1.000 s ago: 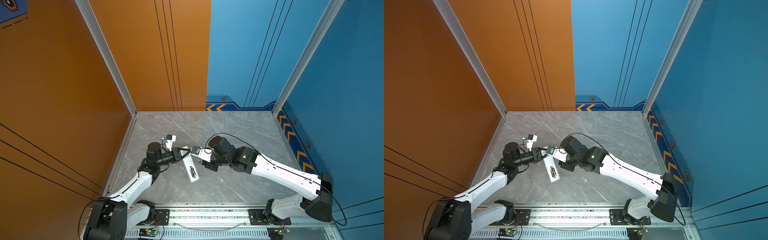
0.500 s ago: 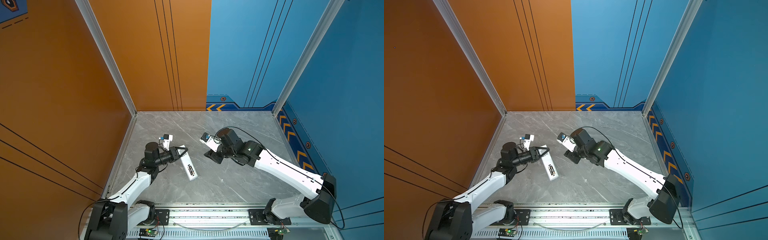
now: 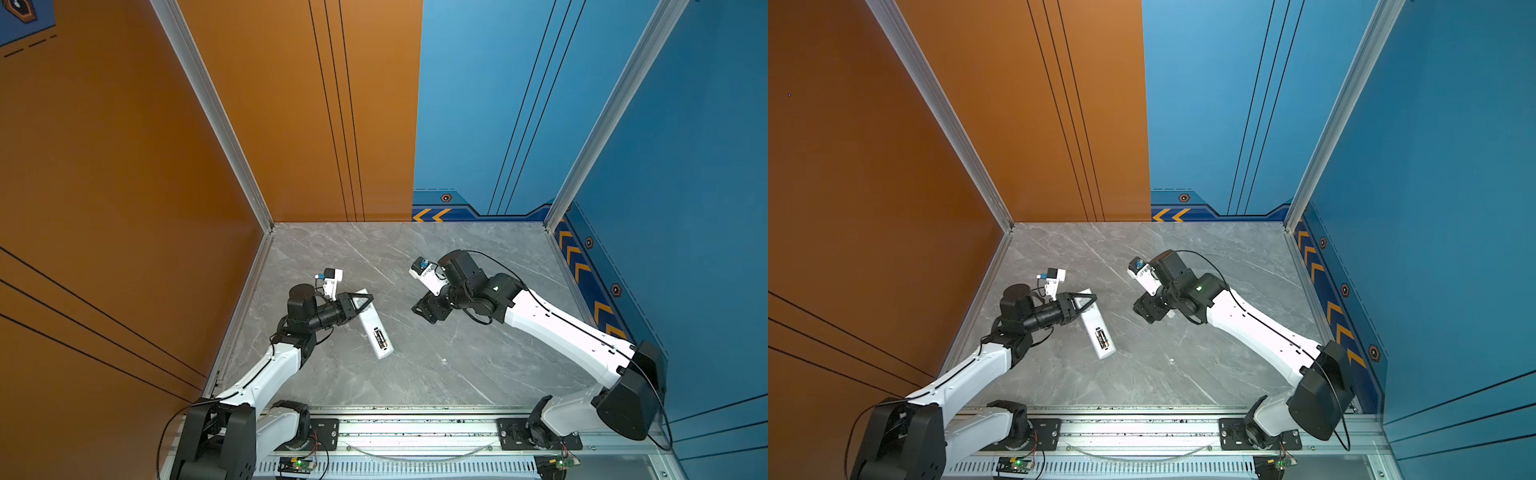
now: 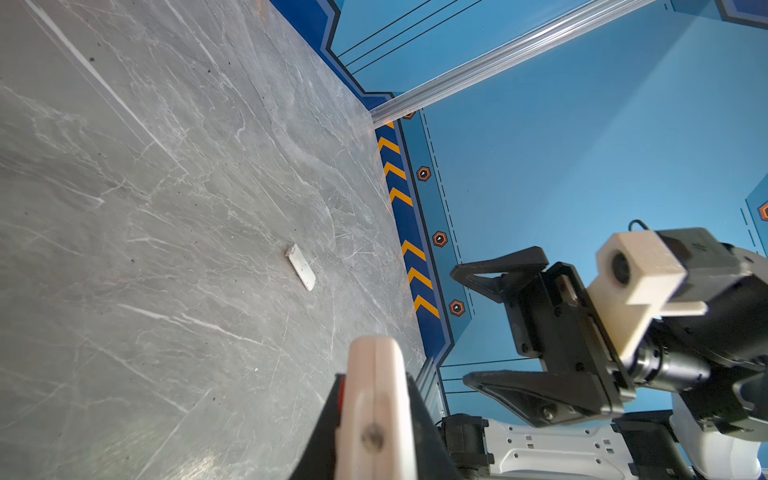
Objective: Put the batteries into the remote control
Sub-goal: 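Lift the right gripper off the remote and move toward the white cover, then lower the open right gripper around the white battery cover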
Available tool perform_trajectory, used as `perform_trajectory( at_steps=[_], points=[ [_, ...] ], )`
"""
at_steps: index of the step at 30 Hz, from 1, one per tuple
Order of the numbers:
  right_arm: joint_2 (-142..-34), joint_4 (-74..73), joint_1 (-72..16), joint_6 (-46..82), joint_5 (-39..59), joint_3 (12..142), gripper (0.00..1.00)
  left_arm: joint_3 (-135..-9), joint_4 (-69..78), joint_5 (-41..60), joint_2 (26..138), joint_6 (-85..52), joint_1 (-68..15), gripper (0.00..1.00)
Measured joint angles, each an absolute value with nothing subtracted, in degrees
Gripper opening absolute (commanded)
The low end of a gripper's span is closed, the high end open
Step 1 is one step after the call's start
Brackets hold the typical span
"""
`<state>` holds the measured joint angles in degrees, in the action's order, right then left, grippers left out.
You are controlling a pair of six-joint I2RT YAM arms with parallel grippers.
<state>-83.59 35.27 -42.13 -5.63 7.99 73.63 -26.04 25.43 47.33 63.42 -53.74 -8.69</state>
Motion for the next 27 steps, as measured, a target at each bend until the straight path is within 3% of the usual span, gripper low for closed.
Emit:
perform_trajectory(
  at_steps=[12, 15, 27],
  points=[
    [-89.86, 37.04, -34.04, -0.99, 8.47, 73.76, 0.91, -26.04, 25.43, 46.85, 63.42, -53.74, -8.51, 0.0],
    [-92.29, 37.12, -32.47, -0.12, 9.19, 74.41, 1.0, -26.04, 25.43, 46.72, 63.42, -53.74, -8.51, 0.0],
    [-100.44, 37.52, -27.94, -0.1, 10.57, 77.49, 0.99, -26.04, 25.43, 46.7, 63.42, -53.74, -8.14, 0.0]
  ],
)
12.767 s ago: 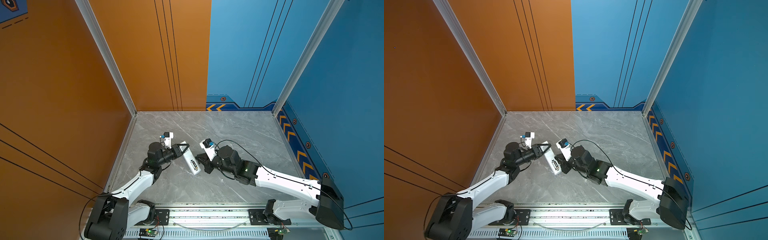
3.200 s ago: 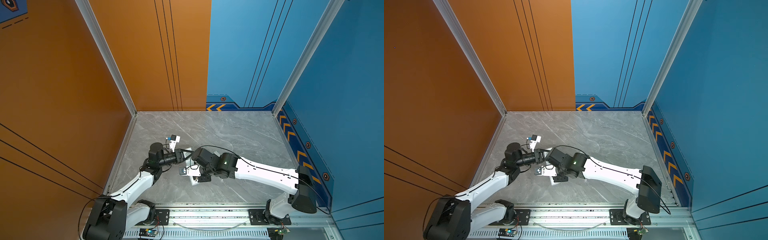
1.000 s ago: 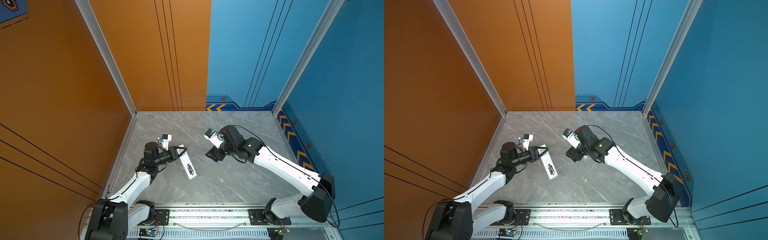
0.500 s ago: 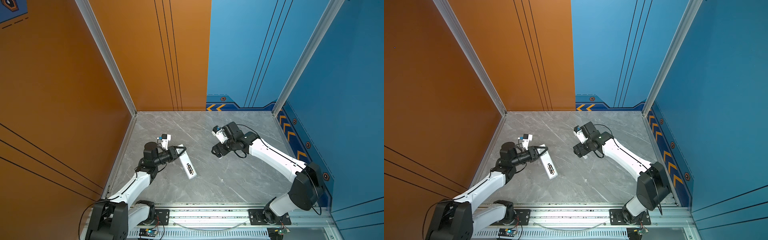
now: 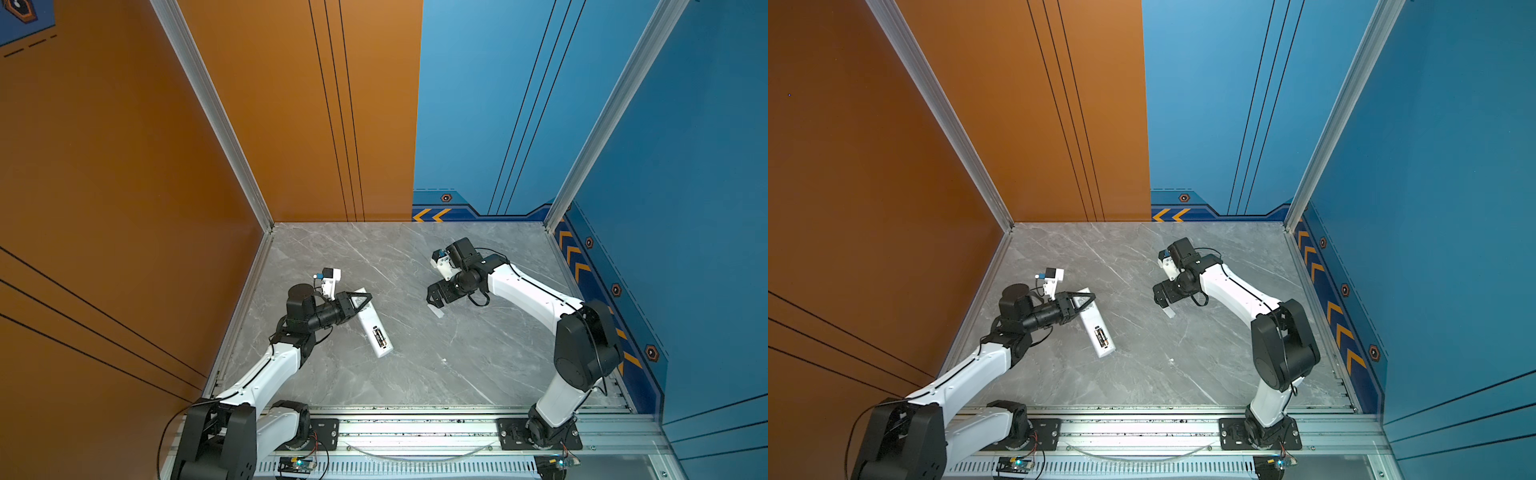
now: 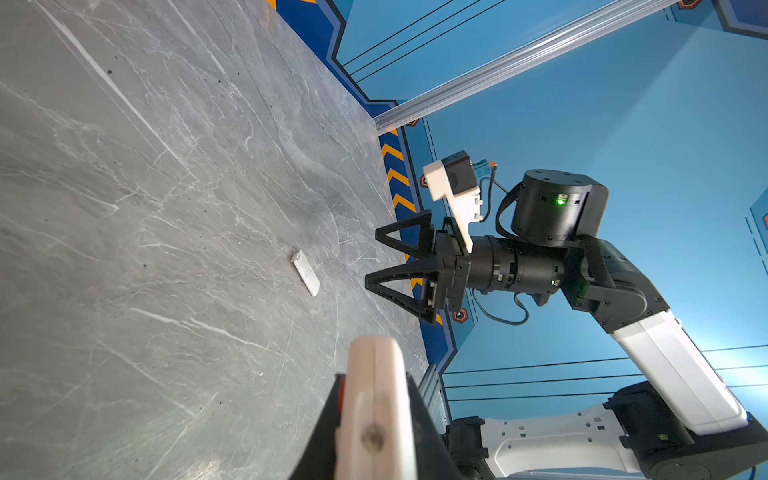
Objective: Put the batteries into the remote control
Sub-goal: 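Lower the open right gripper around the white battery cover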
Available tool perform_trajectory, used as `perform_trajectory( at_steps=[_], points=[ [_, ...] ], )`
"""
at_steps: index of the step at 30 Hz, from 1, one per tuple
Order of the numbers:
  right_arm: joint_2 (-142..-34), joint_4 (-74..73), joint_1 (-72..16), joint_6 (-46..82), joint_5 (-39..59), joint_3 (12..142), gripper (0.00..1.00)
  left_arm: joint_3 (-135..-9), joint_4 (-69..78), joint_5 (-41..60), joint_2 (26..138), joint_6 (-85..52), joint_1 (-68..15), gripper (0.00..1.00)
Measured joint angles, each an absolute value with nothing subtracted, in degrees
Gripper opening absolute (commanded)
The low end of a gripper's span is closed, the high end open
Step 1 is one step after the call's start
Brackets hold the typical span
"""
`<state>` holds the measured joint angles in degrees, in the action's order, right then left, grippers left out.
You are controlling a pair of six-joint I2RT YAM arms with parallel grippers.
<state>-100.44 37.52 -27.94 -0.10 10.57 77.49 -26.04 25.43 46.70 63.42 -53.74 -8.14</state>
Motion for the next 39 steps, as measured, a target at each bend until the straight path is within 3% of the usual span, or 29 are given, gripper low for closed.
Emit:
perform_trajectory(
  at_steps=[17, 39],
  points=[
    [-113.1, 41.08, -27.92, -4.25, 10.17, 86.43, 0.93, -26.04, 25.43, 46.72, 63.22, -53.76, -7.62, 0.0],
    [-119.0, 42.98, -31.51, -5.08, 5.1, 90.52, 0.65, -26.04, 24.95, 46.72, 61.82, -53.76, -7.11, 0.0]
  ],
)
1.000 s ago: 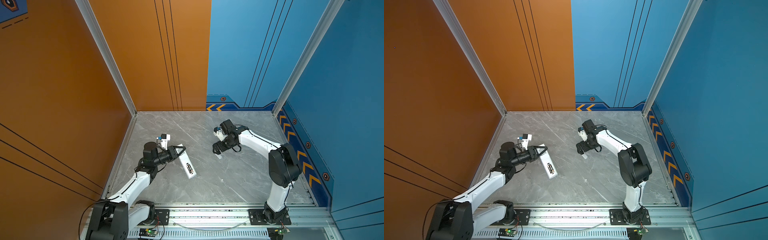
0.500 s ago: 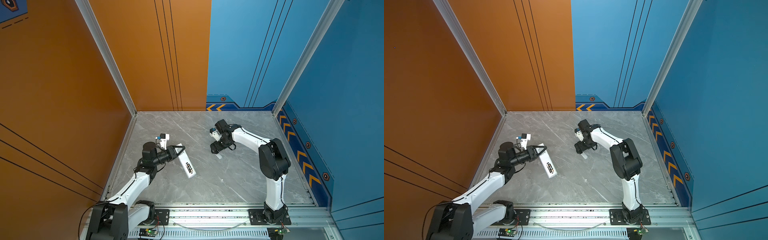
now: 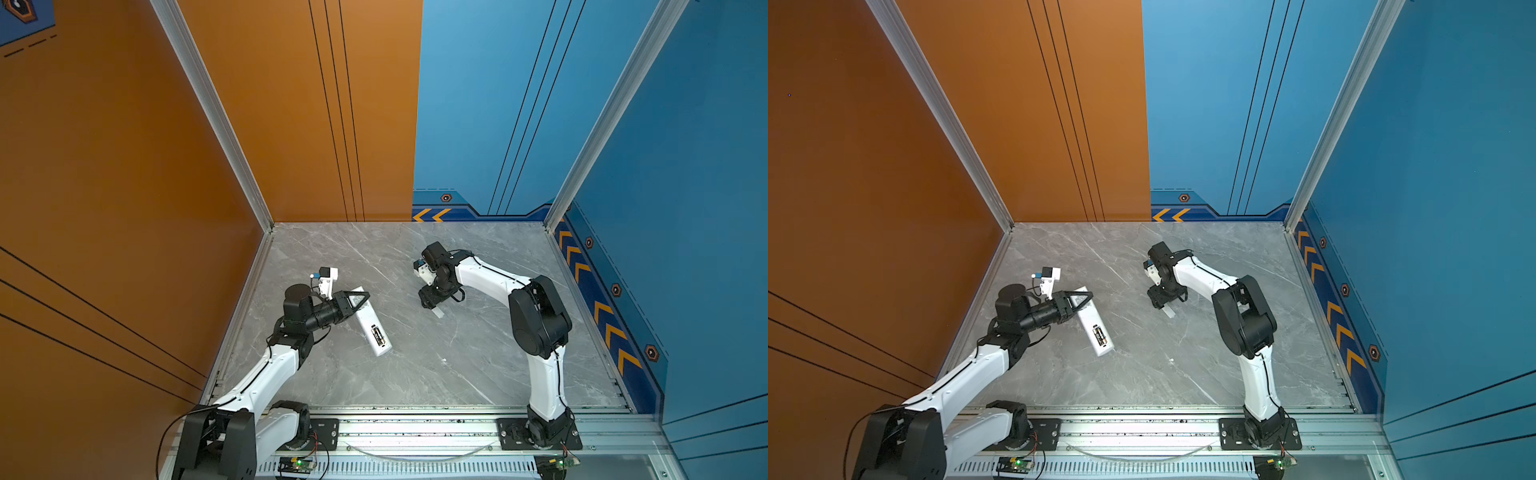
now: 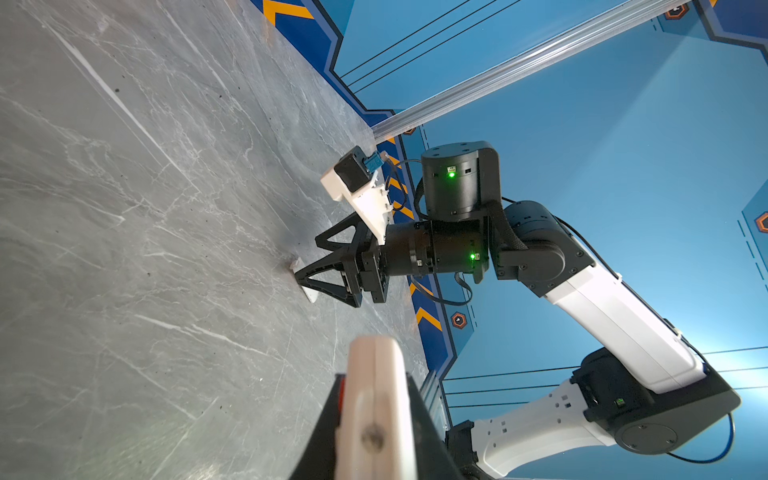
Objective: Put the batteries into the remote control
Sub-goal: 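Lower the open right gripper around the white battery cover, then close the right gripper on the white battery cover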
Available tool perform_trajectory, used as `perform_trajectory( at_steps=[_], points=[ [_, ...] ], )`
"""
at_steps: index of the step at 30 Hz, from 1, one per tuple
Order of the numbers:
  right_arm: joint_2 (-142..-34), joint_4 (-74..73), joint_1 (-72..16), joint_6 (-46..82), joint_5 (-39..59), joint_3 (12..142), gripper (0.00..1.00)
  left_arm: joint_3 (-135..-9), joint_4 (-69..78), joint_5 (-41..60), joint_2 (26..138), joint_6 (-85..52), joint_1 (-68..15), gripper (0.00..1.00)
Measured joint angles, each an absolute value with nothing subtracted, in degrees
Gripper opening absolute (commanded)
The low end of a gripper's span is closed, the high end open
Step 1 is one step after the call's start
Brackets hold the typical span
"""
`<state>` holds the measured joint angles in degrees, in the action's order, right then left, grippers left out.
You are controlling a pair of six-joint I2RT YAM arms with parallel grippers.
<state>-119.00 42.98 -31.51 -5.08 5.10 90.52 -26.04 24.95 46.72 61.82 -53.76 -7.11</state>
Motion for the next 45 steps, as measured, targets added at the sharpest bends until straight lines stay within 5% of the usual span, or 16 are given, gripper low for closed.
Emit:
perform_trajectory(
  at_steps=[24, 45],
  points=[
    [-121.73, 43.07, -32.32, -5.1, 4.21, 90.83, 0.35, -26.04, 24.8, 46.72, 61.82, -53.78, -7.01, 0.0],
    [-121.75, 43.09, -32.82, -5.1, 3.36, 90.91, 0.27, -26.04, 24.77, 46.72, 61.82, -53.78, -7.01, 0.0]
  ],
)
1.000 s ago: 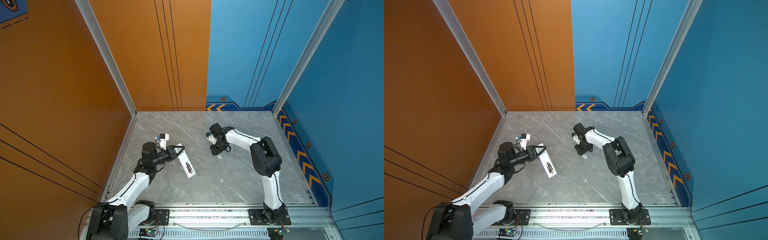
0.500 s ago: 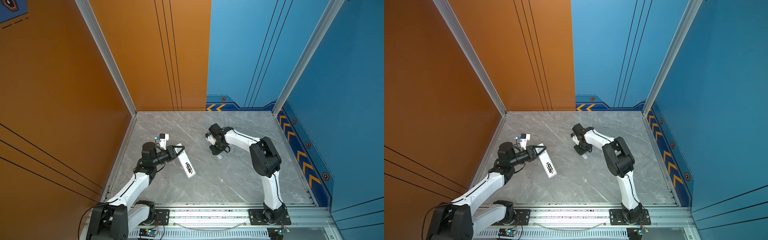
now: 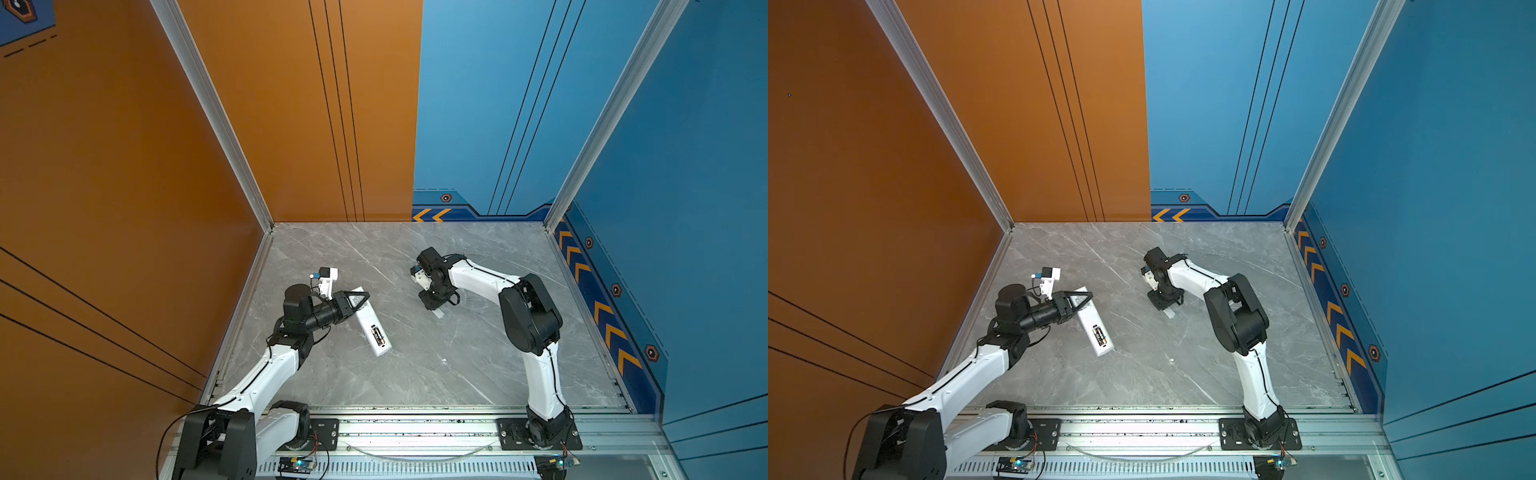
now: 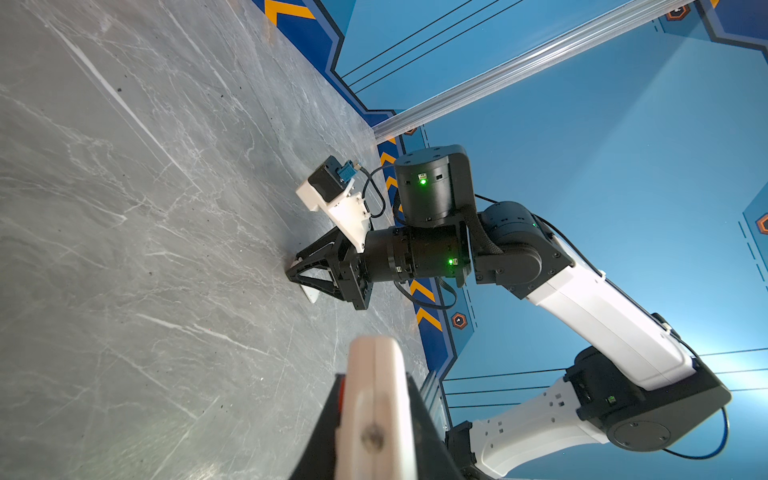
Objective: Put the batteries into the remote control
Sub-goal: 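Close the right gripper on the white battery cover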
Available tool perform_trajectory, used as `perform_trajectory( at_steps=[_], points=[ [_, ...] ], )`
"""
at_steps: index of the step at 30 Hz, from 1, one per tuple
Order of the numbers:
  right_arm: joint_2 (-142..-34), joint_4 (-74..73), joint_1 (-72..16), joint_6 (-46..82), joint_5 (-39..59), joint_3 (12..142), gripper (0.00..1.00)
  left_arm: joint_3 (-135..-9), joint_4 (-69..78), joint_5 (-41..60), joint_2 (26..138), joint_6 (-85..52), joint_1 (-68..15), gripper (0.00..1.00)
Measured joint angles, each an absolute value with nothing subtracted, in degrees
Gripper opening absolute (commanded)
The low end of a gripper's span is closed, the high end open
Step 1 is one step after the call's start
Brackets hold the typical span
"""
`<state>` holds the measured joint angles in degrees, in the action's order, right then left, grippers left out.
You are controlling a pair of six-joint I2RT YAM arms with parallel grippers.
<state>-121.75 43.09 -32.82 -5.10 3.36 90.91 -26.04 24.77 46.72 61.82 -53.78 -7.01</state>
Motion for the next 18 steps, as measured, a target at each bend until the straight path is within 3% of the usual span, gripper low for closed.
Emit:
perform_trajectory(
  at_steps=[18],
  points=[
    [-122.5, 44.03, -33.82, -5.17, -0.08, 92.33, 0.35, -26.04, 24.77, 46.72, 61.82, -53.78, -6.83, 0.0]
  ],
)
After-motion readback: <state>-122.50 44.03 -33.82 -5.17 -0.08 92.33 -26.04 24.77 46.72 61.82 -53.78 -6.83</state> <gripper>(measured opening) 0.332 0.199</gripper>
